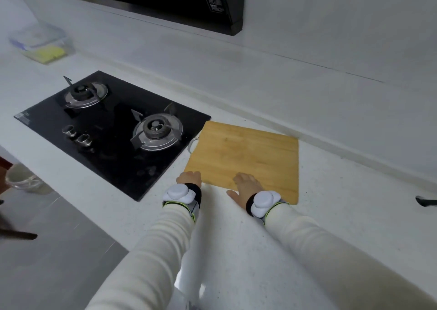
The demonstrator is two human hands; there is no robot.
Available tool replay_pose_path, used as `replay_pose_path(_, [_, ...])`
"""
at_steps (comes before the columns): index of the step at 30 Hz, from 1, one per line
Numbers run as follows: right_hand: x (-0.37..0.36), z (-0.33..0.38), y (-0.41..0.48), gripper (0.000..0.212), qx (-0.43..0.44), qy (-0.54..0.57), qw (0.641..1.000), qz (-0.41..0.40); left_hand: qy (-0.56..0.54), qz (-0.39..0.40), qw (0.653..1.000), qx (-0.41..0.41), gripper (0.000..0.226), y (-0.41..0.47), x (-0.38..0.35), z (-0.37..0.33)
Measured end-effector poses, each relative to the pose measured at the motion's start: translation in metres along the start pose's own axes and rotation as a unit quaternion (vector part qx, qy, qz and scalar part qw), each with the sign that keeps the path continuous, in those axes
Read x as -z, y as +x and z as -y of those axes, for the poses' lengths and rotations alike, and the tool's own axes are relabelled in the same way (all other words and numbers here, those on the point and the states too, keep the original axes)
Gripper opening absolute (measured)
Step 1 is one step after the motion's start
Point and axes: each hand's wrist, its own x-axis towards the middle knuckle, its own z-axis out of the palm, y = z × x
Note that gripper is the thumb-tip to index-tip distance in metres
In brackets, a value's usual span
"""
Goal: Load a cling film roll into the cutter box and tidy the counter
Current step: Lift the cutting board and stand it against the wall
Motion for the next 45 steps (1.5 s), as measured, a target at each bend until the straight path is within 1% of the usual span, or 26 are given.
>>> replay_pose_path(3, [0.003,0.010,0.015,0.056,-0.008,0.018,1.000,-0.003,0.035,0.014,0.999,-0.010,0.028,0.028,0.013,-0.010])
replay_pose_path(4, [0.004,0.014,0.021,0.057,-0.013,0.024,1.000,-0.004,0.045,0.012,0.999,-0.013,0.028,0.036,0.019,-0.014])
replay_pose_path(6, [0.004,0.022,0.034,0.058,-0.030,0.039,0.999,-0.003,0.009,0.031,0.999,0.002,0.031,0.052,0.026,-0.022])
replay_pose_path(7, [0.005,0.026,0.041,0.058,-0.040,0.050,0.998,-0.001,-0.006,0.029,1.000,-0.005,0.032,0.061,0.029,-0.025])
replay_pose_path(9, [0.006,0.029,0.050,0.059,-0.055,0.068,0.996,0.001,-0.035,0.037,0.999,0.003,0.029,0.075,0.030,-0.031])
replay_pose_path(11, [0.006,0.033,0.058,0.060,-0.072,0.077,0.994,0.000,-0.041,0.031,0.999,0.002,0.027,0.091,0.030,-0.035])
replay_pose_path(17, [0.009,0.035,0.073,0.061,-0.115,0.112,0.987,0.013,-0.005,0.056,0.998,-0.024,0.029,0.123,0.029,-0.046])
replay_pose_path(21, [0.014,0.032,0.076,0.060,-0.132,0.121,0.984,0.024,0.000,0.080,0.997,-0.023,0.023,0.136,0.028,-0.045])
replay_pose_path(22, [0.014,0.031,0.076,0.060,-0.133,0.122,0.983,0.026,-0.004,0.086,0.996,-0.024,0.024,0.139,0.026,-0.045])
replay_pose_path(25, [0.014,0.029,0.073,0.058,-0.133,0.117,0.984,0.020,0.000,0.089,0.996,-0.030,0.038,0.144,0.023,-0.045])
replay_pose_path(27, [0.015,0.028,0.071,0.060,-0.129,0.110,0.985,0.017,-0.026,0.102,0.994,-0.019,0.034,0.143,0.024,-0.042])
replay_pose_path(30, [0.018,0.024,0.062,0.061,-0.119,0.103,0.987,0.019,0.002,0.119,0.993,-0.024,0.028,0.135,0.027,-0.041])
replay_pose_path(32, [0.018,0.020,0.056,0.062,-0.113,0.096,0.989,0.017,0.070,0.128,0.988,-0.041,0.032,0.119,0.031,-0.042])
replay_pose_path(33, [0.017,0.018,0.053,0.062,-0.109,0.091,0.990,0.011,0.102,0.113,0.987,-0.049,0.034,0.113,0.032,-0.044])
replay_pose_path(35, [0.016,0.015,0.045,0.062,-0.104,0.087,0.991,-0.004,0.142,0.057,0.985,-0.082,0.033,0.101,0.035,-0.044])
replay_pose_path(37, [0.015,0.013,0.034,0.065,-0.096,0.090,0.991,-0.020,0.188,0.028,0.976,-0.106,0.033,0.085,0.039,-0.049])
replay_pose_path(41, [0.018,0.008,0.012,0.074,-0.075,0.097,0.991,-0.060,0.305,-0.010,0.941,-0.148,0.038,0.054,0.050,-0.066])
replay_pose_path(43, [0.020,0.006,0.006,0.077,-0.072,0.095,0.990,-0.076,0.328,-0.033,0.928,-0.173,0.037,0.042,0.056,-0.077])
replay_pose_path(45, [0.024,0.001,-0.004,0.081,-0.062,0.090,0.991,-0.082,0.322,-0.057,0.926,-0.190,0.038,0.022,0.060,-0.083])
